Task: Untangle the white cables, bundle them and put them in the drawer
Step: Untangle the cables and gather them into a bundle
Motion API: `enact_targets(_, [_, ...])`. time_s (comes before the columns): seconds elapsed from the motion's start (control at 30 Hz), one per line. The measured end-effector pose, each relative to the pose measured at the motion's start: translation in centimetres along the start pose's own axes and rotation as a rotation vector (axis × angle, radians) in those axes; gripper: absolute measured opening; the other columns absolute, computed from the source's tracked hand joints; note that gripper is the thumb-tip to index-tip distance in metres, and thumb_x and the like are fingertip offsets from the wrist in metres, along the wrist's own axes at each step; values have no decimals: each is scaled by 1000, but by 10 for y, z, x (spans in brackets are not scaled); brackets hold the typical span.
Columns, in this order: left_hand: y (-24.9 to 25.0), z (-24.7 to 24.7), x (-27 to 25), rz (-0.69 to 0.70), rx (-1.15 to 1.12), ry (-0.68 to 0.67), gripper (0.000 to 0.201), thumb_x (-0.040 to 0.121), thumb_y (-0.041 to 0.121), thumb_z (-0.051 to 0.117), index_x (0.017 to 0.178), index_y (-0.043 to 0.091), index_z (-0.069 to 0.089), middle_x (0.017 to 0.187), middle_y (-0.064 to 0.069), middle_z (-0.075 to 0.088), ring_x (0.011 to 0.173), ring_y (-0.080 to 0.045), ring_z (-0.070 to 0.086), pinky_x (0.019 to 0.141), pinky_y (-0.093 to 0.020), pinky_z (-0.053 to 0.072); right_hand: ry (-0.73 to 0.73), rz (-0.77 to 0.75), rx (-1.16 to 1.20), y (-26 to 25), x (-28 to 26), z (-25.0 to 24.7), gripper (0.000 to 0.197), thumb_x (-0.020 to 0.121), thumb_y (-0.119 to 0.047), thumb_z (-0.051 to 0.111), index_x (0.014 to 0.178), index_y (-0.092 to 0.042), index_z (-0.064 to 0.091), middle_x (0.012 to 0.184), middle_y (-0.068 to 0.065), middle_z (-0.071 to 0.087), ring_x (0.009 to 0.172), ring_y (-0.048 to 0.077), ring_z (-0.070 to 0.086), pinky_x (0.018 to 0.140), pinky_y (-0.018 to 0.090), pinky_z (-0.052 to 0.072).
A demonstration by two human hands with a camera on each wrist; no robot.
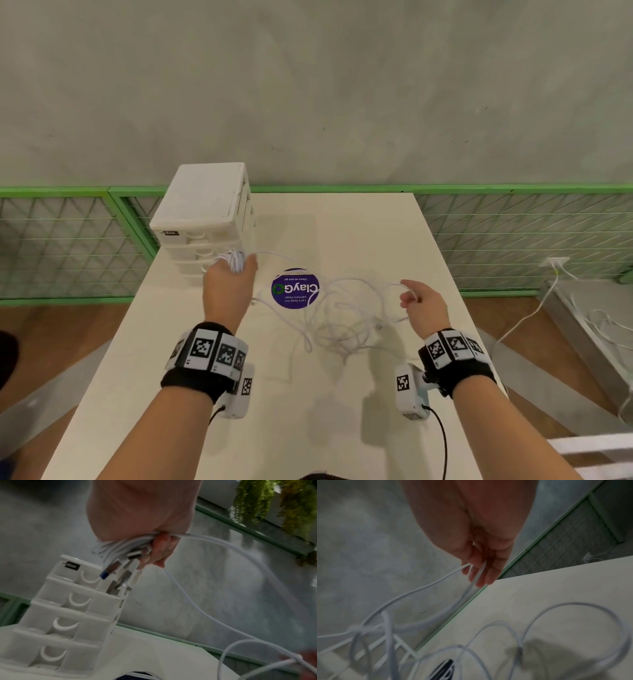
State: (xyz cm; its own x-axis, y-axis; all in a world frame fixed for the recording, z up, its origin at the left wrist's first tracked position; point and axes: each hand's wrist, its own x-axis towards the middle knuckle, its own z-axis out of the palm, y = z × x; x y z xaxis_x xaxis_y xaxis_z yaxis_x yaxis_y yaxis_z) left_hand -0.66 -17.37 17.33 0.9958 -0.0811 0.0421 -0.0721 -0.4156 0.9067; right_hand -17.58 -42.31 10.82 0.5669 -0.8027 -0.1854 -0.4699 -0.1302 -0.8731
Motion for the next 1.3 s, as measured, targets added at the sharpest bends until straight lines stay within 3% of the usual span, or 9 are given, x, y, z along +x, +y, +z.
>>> enact_targets(0.17, [11, 20, -24, 48, 122, -231, 43, 86, 36, 67, 62, 10, 43, 61, -3, 46, 54, -16, 41, 51, -27, 32, -316, -119, 86, -55, -25, 28, 41, 81, 13, 36, 75, -15, 66, 53, -4, 49, 52, 11, 41, 50, 18, 33])
enact_targets(0.27, [17, 28, -35, 117, 55, -441, 34, 80, 41, 72, 70, 11, 59, 67, -3, 58, 59, -15, 52, 53, -22, 39, -477, -275, 50, -85, -42, 42, 25, 86, -2, 51, 80, -19, 68, 68, -13, 66, 68, 1, 58, 66, 14, 43])
enact_targets(0.37, [19, 31, -39, 116, -24, -535, 33, 77, 39, 76, 76, 9, 62, 58, 4, 57, 50, -6, 50, 48, -17, 37, -508, -411, 70, -102, -50, 47, 25, 86, -4, 58, 80, -24, 71, 87, -2, 71, 88, 11, 66, 84, 21, 51])
enact_targets(0.67, [-2, 37, -28, -1, 170, -573, 23, 83, 21, 70, 77, 7, 53, 57, -1, 44, 43, -11, 37, 36, -15, 28, -109, -581, 455, -139, -55, 17, 23, 88, 3, 55, 88, -16, 68, 68, -9, 64, 53, -3, 48, 58, 7, 38])
enact_targets(0.83, [-23, 26, -17, -130, 187, -480, 28, 84, 23, 70, 74, 5, 52, 60, -6, 48, 47, -17, 41, 41, -22, 32, 88, -574, 235, -123, -29, -4, 21, 90, 3, 51, 93, -9, 69, 75, -5, 60, 55, -5, 49, 59, 6, 35])
enact_targets(0.97, [-11, 15, -12, -137, 144, -416, 35, 82, 30, 72, 69, 11, 46, 54, -4, 45, 41, -16, 39, 36, -21, 30, 45, -306, -297, -82, -3, -4, 28, 92, -5, 47, 105, -20, 67, 114, 4, 61, 97, 11, 57, 83, 22, 39])
enact_targets(1.03, [-3, 18, -12, -70, 187, -403, 38, 81, 33, 72, 68, 11, 45, 56, -3, 45, 46, -18, 41, 42, -24, 31, 14, -453, -336, -82, -9, 4, 25, 93, -13, 51, 112, -18, 66, 123, 5, 56, 114, 20, 51, 94, 23, 34])
enact_targets(1.17, [16, 29, -21, 41, 218, -392, 40, 80, 33, 71, 65, 10, 43, 64, -5, 49, 58, -22, 45, 56, -30, 37, -438, -609, -348, -109, -43, 34, 32, 83, -41, 65, 112, -27, 67, 104, -5, 61, 99, 11, 56, 87, 26, 42])
enact_targets(1.3, [27, 31, -28, 104, 247, -376, 35, 82, 26, 68, 62, 13, 42, 62, -1, 47, 59, -21, 45, 54, -29, 34, -308, -704, -540, -109, -48, 50, 23, 85, -38, 62, 99, -22, 73, 95, 1, 60, 90, 17, 57, 77, 29, 42])
